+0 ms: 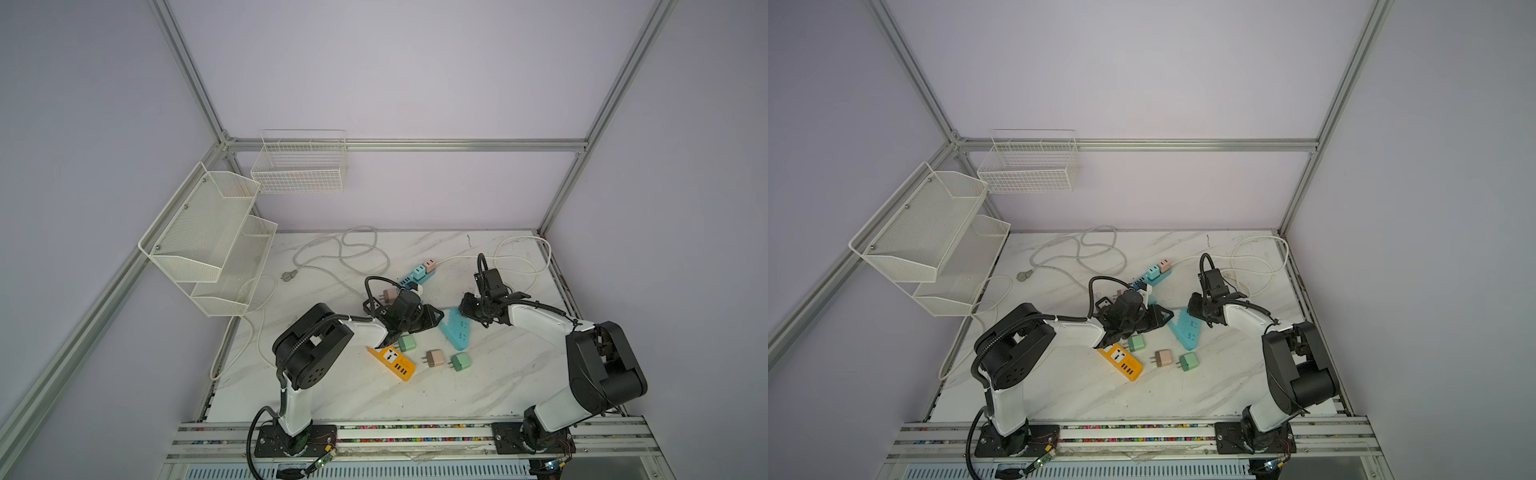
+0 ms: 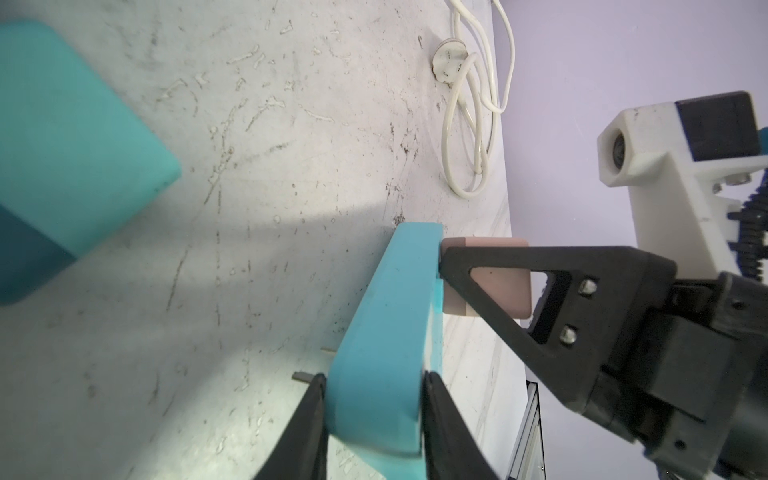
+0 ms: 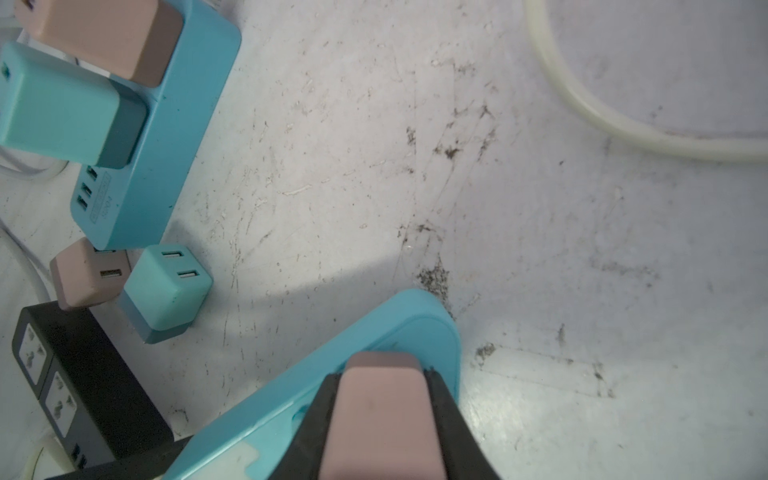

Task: Pull the plug off the socket

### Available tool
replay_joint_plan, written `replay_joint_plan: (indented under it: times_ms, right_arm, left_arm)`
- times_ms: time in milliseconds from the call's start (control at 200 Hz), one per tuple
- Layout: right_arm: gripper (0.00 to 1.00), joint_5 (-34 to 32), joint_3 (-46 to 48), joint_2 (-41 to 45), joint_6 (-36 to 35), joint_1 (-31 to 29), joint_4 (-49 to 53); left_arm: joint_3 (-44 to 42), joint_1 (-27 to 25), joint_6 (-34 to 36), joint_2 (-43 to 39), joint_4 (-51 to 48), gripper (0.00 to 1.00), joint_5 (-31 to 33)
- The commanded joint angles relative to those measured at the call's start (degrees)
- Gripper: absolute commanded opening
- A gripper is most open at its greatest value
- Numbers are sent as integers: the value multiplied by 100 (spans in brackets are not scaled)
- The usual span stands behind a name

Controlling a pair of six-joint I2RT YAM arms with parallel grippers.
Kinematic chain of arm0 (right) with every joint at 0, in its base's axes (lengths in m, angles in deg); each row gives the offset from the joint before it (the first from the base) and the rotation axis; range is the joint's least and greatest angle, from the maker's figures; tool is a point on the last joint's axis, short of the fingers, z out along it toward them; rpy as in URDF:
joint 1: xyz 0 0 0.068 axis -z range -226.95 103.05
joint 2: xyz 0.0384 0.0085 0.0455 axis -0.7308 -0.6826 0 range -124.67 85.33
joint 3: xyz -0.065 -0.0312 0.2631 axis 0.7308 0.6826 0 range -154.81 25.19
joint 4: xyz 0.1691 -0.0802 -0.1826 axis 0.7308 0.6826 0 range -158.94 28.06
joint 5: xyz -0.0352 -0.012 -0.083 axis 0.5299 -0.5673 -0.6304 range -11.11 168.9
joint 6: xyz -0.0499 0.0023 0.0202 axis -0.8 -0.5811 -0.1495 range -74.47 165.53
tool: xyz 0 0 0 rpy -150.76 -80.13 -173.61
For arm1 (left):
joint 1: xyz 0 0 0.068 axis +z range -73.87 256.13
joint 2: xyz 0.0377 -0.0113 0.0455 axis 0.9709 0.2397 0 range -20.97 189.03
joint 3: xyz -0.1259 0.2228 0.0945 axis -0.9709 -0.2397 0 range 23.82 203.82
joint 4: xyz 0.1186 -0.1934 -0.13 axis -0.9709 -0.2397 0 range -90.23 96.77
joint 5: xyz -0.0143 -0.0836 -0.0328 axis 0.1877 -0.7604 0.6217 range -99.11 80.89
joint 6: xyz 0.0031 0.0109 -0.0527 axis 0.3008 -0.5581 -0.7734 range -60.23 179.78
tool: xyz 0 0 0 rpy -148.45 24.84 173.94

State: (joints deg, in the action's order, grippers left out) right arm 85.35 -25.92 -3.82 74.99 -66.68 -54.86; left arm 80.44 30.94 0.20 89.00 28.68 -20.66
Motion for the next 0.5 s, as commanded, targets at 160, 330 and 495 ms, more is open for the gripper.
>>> replay_joint_plan:
  times_ms: [160,330,495]
  right_arm:
    - [17,15,-278,136,-109,0,113]
    - [17,182,-91,348,-188,255,80]
    - [15,-55,-200,315,-6,-89,-3]
  left_arm:
    - [-354,-25,14,33,-380,14,370]
    - [-393,-25,24,47,-355,13,344]
    - [-245,-42,7,132,-326,13,269]
